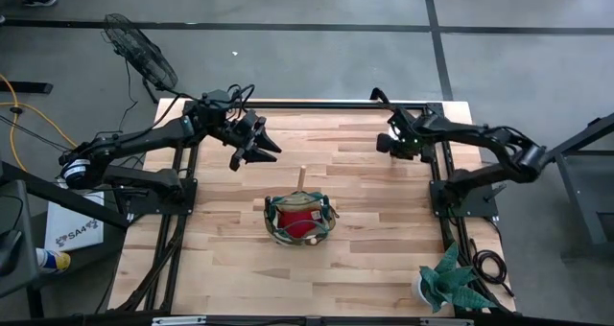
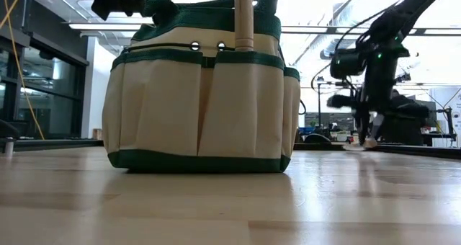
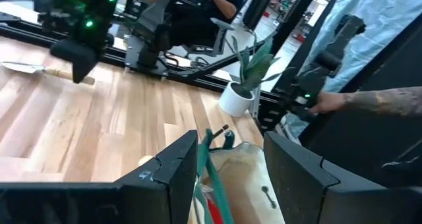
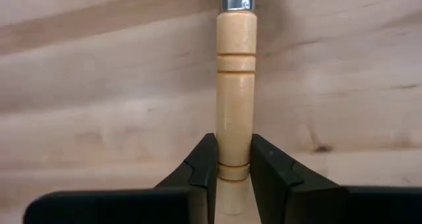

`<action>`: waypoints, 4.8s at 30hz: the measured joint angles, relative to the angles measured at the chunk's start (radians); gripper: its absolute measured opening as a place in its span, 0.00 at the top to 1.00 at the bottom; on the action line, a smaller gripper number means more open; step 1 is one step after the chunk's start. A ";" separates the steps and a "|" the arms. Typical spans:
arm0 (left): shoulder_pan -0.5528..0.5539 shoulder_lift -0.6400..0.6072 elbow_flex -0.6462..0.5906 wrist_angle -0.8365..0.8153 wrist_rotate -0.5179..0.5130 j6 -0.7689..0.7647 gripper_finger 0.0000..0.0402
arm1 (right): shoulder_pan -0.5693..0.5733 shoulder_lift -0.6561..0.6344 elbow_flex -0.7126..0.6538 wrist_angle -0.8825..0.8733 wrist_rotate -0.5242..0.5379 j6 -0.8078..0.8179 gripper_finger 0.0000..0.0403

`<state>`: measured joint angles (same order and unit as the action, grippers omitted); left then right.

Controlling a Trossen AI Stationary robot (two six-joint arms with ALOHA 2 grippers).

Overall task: Pick & Place Garden tools in Gardening bag
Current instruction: Put the light brown trowel into the white gardening bag

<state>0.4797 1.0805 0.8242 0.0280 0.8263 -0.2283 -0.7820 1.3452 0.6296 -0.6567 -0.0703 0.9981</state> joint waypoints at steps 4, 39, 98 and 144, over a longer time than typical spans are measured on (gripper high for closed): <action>0.000 0.000 0.000 0.021 -0.006 0.000 0.58 | 0.046 -0.089 0.000 -0.032 -0.046 0.000 0.87; -0.338 0.161 0.130 0.390 -0.763 0.373 0.58 | 0.364 -0.417 0.005 0.644 -0.299 0.261 0.87; -0.482 0.412 0.397 0.324 -1.121 1.544 0.58 | 0.802 0.005 0.006 1.868 0.228 0.648 0.87; -0.507 0.461 0.397 0.437 -1.234 1.315 0.86 | 0.740 0.003 0.007 1.869 0.060 0.495 0.73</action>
<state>-0.0273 1.5417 1.2209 0.4654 -0.4078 1.0870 -0.0421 1.3483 0.6365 1.2121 -0.0101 1.4933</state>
